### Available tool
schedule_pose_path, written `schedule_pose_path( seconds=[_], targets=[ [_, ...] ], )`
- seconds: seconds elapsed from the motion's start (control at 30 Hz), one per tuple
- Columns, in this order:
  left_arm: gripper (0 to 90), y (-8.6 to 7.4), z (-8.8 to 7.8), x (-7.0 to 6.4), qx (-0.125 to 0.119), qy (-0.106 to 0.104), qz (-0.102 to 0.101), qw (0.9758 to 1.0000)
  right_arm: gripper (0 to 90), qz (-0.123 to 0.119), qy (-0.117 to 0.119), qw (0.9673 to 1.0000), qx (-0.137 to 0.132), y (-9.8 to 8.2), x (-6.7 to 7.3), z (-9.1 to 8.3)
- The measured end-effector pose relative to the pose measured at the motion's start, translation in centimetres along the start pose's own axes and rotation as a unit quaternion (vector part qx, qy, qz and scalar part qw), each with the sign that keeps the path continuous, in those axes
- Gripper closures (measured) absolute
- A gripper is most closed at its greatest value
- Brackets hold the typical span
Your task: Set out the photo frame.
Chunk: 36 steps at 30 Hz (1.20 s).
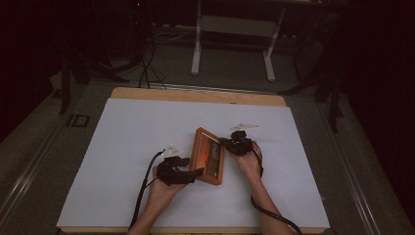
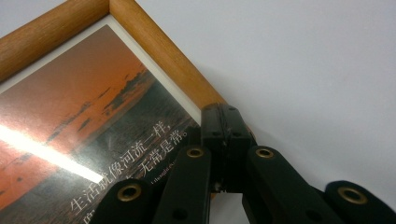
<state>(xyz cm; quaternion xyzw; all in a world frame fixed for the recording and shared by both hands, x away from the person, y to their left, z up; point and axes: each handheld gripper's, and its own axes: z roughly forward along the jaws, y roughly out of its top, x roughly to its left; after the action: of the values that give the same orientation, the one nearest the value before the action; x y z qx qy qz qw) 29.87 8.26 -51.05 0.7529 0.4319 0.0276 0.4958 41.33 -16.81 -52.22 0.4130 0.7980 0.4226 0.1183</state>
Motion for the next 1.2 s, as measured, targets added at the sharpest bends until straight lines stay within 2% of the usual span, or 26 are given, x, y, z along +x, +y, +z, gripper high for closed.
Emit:
schedule_pose_path(
  seconds=[0.07,0.13,0.23,0.27,0.33,0.97,1.2],
  targets=[
    [31.9,0.0,0.4,0.0,0.003,-0.003,-0.011,0.9999,90.0,0.001,0.0,1.0,0.0,0.0,0.0,0.0],
    [38.8,0.1,0.8,0.1,0.007,-0.008,-0.023,0.9997,90.0,0.002,0.0,1.0,-0.002,0.0,0.0,0.0],
    [45.1,0.2,0.9,0.3,0.005,-0.013,-0.03,0.9995,90.0,0.001,0.0,1.0,-0.001,0.0,0.0,0.0],
    [46.6,0.3,1.0,0.4,0.009,-0.015,-0.038,0.9991,90.0,0.002,-0.001,1.0,-0.001,0.0,0.0,0.0],
    [47.1,0.3,1.1,0.4,0.01,-0.017,-0.04,0.999,90.0,0.002,-0.002,1.0,0.001,0.0,0.0,0.0],
    [47.5,0.4,1.3,0.2,0.008,-0.005,-0.033,0.9994,90.0,-0.005,-0.007,1.0,0.003,0.0,0.1,0.0],
    [47.9,0.6,1.4,0.0,0.007,-0.002,-0.019,0.9998,90.0,-0.008,-0.011,0.9999,0.002,0.0,0.0,-0.3]
  ],
)
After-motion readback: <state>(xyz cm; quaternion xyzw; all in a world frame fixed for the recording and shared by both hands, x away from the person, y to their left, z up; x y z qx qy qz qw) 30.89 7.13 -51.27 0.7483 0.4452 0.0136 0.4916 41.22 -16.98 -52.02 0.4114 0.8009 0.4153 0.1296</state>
